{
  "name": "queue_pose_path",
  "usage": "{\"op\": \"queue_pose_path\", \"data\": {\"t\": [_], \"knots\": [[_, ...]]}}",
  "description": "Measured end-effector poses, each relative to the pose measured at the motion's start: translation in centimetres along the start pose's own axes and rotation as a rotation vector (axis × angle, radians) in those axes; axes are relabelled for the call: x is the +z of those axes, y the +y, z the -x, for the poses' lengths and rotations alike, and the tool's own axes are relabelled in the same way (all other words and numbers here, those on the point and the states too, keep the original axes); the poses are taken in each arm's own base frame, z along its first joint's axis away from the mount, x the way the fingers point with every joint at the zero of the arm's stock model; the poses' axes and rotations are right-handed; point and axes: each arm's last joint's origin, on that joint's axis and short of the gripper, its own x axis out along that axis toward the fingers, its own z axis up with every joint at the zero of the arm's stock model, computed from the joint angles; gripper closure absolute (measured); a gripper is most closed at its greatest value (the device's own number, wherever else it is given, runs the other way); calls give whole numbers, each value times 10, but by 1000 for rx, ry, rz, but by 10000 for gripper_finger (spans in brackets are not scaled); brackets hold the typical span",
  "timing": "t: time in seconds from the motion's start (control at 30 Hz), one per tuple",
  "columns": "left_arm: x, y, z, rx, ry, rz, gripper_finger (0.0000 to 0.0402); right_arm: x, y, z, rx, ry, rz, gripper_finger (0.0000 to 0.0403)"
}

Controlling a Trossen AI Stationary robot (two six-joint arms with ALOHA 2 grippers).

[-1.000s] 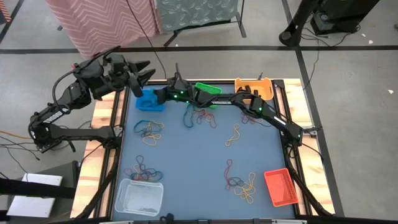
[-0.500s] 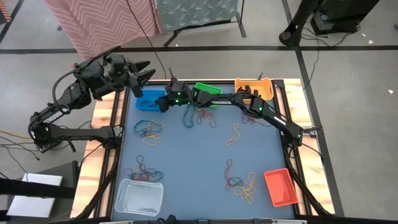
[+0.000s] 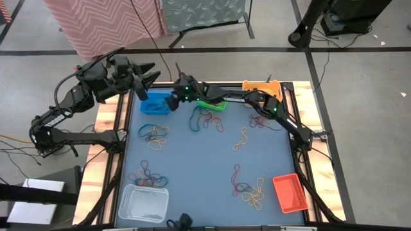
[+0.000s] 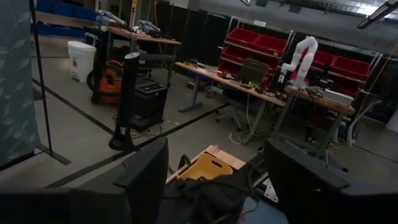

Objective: Sort rubber bands into baskets
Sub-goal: Put the blue rubber band into the blue bin

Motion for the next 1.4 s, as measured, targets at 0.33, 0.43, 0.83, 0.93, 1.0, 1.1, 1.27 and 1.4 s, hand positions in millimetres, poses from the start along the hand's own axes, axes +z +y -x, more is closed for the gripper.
{"op": "queue_pose_path", "data": {"t": [0.33, 0.43, 0.83, 0.93, 1.0, 1.1, 1.27, 1.4], "knots": [[-2, 0, 0, 0, 18, -1, 135, 25, 10, 37, -21, 68, 208, 137], [-13, 0, 2, -65, 159, 3, 136, 37, 2, 58, -57, 135, 272, 137], [-171, 27, 10, 166, 1092, 151, 136, 110, -26, 211, -202, 247, 360, 137], [-213, 37, 8, 246, 1219, 181, 136, 120, -27, 249, -227, 231, 325, 138], [-227, 39, 1, 231, 1235, 161, 136, 124, -24, 269, -235, 215, 298, 138], [-242, 42, -11, 191, 1289, 49, 136, 129, -15, 294, -231, 185, 281, 138], [-261, 43, -31, 138, 1420, -96, 135, 129, 0, 325, -247, 163, 271, 138], [-275, 43, -48, 159, 1493, -108, 135, 129, 8, 345, -271, 138, 263, 138]]}}
